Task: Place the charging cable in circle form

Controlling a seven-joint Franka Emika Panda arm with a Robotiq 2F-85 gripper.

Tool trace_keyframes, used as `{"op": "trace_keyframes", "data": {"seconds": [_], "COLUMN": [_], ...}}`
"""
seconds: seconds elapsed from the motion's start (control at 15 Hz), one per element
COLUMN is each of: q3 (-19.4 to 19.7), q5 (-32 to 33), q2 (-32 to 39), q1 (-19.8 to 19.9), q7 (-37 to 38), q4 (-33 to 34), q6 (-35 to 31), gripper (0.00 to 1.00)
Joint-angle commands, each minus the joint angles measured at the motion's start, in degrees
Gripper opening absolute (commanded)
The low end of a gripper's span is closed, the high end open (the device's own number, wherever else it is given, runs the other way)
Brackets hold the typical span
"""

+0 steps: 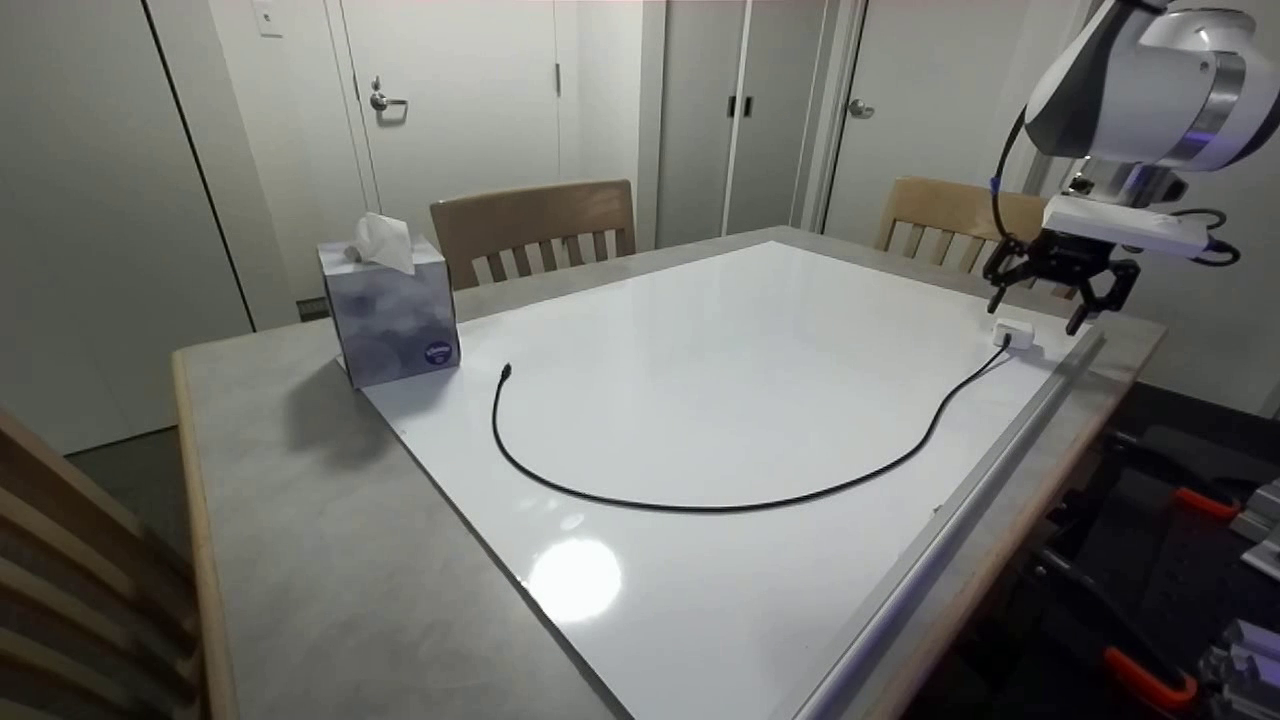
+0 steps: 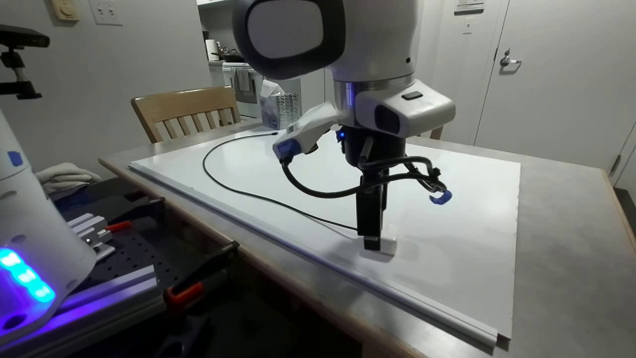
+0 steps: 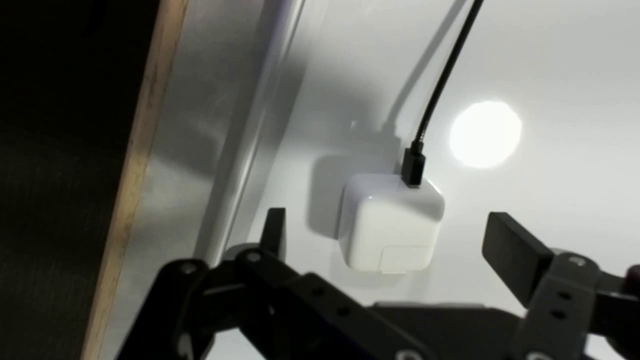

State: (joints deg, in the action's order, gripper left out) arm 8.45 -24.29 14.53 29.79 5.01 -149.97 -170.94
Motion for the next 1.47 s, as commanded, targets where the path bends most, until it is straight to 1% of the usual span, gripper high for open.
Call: {"op": "trace_keyframes", "data": {"seconds": [0.0,0.47,1.4], "q3": [-1.0,-0.8,-2.9], "q5": [-1.0,-0.8,-2.0], "q2": [0.4,1.3,3.1], "q1": [0.6,0.7,2.4], "q7": [-0.6,-0.5,-1.4], "q4": [0.5,0.5,0.7], "q6": [-0.1,-0.5,-0.5], "gripper": [1.00,1.00,1.00]}}
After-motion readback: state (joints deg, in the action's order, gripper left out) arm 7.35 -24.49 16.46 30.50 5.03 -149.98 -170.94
